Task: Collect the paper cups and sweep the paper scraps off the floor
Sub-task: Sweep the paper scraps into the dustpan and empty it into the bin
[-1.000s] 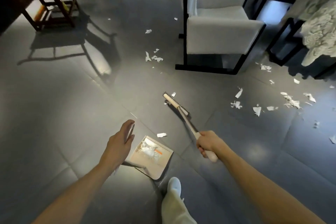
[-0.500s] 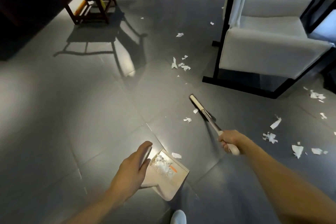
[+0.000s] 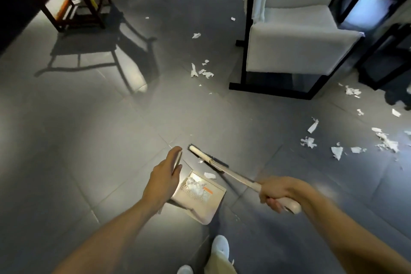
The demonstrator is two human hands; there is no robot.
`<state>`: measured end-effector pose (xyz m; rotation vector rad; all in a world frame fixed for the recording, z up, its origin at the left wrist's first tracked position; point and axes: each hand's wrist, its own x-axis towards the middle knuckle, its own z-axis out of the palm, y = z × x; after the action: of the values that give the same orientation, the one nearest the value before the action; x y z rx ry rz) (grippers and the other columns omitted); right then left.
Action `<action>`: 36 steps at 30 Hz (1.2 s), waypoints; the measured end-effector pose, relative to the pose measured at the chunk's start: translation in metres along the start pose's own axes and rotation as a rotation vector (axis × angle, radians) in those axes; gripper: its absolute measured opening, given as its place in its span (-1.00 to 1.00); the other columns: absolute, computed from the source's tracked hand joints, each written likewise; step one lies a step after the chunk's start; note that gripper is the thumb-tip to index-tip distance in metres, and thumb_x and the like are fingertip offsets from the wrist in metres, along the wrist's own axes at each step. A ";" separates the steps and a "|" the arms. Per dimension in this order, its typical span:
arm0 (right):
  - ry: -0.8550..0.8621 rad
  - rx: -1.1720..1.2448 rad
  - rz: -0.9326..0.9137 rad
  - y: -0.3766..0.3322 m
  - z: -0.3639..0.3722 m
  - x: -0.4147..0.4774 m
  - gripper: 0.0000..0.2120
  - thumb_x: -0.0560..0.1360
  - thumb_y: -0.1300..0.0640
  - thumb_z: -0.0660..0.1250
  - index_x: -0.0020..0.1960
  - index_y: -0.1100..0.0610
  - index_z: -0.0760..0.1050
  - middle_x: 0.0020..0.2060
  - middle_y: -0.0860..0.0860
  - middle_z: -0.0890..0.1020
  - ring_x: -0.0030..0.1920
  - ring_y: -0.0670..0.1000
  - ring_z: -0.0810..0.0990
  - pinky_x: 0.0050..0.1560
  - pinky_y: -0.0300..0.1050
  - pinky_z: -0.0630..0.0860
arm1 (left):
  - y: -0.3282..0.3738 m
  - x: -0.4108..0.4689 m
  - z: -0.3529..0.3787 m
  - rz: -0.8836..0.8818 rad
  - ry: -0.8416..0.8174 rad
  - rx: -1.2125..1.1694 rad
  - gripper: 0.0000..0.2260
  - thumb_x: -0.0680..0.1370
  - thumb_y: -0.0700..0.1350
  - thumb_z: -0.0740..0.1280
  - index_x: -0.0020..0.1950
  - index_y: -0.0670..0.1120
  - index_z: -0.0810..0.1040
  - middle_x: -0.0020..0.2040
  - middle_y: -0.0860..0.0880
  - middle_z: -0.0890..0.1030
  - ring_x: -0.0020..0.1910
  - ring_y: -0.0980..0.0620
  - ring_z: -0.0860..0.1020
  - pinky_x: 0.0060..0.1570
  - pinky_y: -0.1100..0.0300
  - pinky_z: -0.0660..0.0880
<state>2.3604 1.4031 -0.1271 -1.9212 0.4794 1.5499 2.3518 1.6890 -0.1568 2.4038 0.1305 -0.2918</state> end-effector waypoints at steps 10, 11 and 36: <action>-0.154 0.545 0.013 0.065 0.057 -0.080 -0.62 0.57 0.36 0.00 0.31 0.05 0.28 -0.63 -0.05 0.26 -0.68 -0.17 0.22 -0.69 -0.40 0.22 | -0.003 -0.007 0.002 0.146 -0.008 -0.042 -0.67 0.61 -0.14 0.21 0.30 0.15 0.25 -0.17 -0.04 0.56 -0.29 0.01 0.53 -0.32 0.22 0.42; -0.131 0.572 -0.014 0.072 0.058 -0.087 -0.67 0.57 0.37 0.01 0.22 0.05 0.31 -0.63 -0.05 0.26 -0.68 -0.16 0.23 -0.69 -0.40 0.22 | -0.002 -0.007 0.002 0.162 -0.011 -0.036 -0.67 0.61 -0.13 0.21 0.31 0.15 0.26 -0.16 -0.05 0.57 -0.31 0.05 0.53 -0.36 0.28 0.39; 0.606 1.020 -0.167 0.187 -0.165 0.007 -0.68 0.48 0.45 0.12 0.22 0.33 0.37 -0.52 0.06 0.36 -0.65 -0.07 0.32 -0.61 -0.31 0.30 | 0.224 0.173 0.099 0.453 -0.140 0.080 -0.67 0.61 -0.09 0.21 0.35 0.14 0.28 -0.30 0.03 0.51 -0.34 0.09 0.50 -0.37 0.24 0.37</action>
<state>2.3672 1.1559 -0.1579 -1.4700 1.0722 0.3847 2.5406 1.4587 -0.1277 2.4001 -0.4911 -0.2544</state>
